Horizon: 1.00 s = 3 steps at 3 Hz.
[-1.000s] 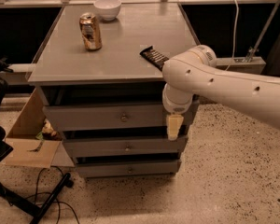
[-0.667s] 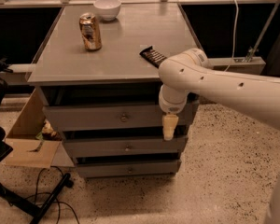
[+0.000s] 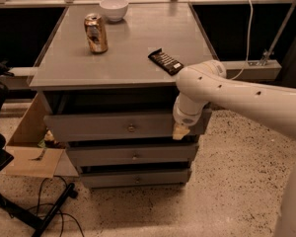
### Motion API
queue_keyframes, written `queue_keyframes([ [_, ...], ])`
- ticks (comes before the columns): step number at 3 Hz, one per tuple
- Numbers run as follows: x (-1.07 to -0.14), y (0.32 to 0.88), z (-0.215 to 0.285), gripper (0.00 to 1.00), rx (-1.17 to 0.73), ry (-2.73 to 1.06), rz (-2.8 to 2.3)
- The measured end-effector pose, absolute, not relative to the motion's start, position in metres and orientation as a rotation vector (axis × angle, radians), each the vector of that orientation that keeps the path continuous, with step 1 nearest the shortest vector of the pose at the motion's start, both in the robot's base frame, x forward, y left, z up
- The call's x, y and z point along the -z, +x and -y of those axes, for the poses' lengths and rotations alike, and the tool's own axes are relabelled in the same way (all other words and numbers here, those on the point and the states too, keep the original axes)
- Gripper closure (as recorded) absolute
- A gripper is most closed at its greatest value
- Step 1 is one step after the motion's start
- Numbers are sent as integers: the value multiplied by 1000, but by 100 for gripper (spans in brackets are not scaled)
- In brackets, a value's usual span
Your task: Open top drawer
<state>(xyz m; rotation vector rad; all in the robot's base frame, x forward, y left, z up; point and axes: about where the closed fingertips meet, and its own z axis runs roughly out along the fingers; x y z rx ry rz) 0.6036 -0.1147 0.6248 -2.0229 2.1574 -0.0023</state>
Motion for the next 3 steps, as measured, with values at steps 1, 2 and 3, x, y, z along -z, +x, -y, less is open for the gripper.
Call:
queue_keyframes([
  [1, -629, 604, 115, 74, 2, -2023, -2157],
  [2, -634, 605, 115, 96, 2, -2023, -2157],
  [3, -638, 606, 115, 100, 2, -2023, -2158],
])
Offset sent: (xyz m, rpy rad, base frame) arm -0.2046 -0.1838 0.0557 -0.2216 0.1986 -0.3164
